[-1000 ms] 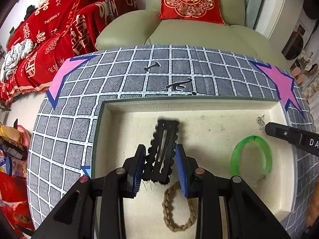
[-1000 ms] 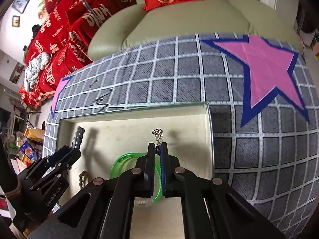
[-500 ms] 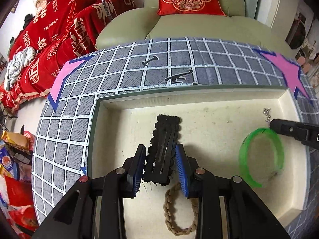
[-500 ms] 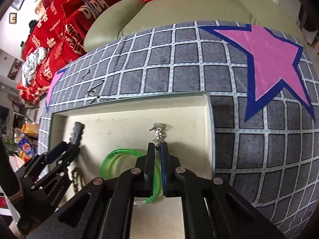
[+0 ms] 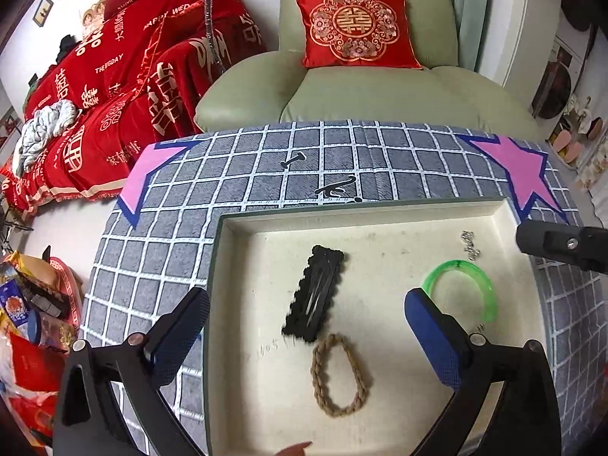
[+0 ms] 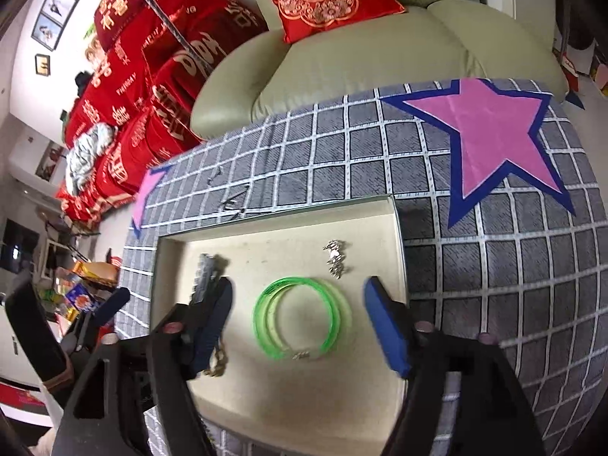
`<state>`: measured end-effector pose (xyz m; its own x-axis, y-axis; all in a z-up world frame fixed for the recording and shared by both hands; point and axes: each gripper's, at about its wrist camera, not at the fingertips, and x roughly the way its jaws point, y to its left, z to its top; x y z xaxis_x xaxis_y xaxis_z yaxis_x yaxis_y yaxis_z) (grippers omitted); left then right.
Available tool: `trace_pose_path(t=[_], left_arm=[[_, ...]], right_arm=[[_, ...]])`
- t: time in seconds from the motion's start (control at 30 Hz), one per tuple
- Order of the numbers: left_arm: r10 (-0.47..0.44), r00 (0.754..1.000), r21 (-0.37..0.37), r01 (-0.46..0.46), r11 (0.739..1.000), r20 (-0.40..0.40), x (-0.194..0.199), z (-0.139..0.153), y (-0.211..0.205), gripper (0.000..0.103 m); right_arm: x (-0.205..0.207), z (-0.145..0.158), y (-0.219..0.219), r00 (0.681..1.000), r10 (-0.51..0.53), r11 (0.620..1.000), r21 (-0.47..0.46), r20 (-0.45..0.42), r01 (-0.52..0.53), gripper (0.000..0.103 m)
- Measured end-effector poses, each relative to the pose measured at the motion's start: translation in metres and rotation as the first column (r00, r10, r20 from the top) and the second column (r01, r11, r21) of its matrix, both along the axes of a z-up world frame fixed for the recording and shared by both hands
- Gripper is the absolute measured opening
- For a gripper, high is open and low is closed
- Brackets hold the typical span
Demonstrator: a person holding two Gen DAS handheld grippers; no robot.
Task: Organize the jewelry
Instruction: 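Lower hair clip into tray with left tool while right tool drops charm there, then grasp pink-and-yellow beaded bracelet with left tool while right tool grasps coiled hair tie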
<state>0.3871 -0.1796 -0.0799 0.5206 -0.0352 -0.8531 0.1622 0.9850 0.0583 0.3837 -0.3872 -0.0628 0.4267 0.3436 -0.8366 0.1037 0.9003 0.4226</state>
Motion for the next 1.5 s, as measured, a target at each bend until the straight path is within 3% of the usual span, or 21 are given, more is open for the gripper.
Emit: trace_pose_path(t=[0.33,0.8,1.07,1.5], left_arm=[[-0.029,0.999,-0.023,0.028,0.999,-0.038,-0.062,0.014,0.025,0.103],[0.013,0.988,0.003,-0.012,1.0,-0.156,-0.149,-0.007,0.079,0.103],[0.009,0.982,0.028,-0.004,1.0,-0.19,-0.18,-0.018,0.092,0.103],[0.052,0.966,0.008,-0.052,0.999,-0.251,-0.175,-0.043,0.105,0.103]], right_arm=[[-0.059,0.018,-0.007,0.996,-0.082,0.995,0.063,0.025,0.08,0.088],[-0.158,0.022,-0.003,0.989,-0.151,0.988,0.013,-0.004,0.151,0.089],[-0.214,0.003,-0.002,0.979,-0.172,0.985,-0.007,-0.108,0.172,0.089],[-0.268,-0.045,-0.014,0.922,-0.282,0.959,-0.088,-0.265,0.268,0.089]])
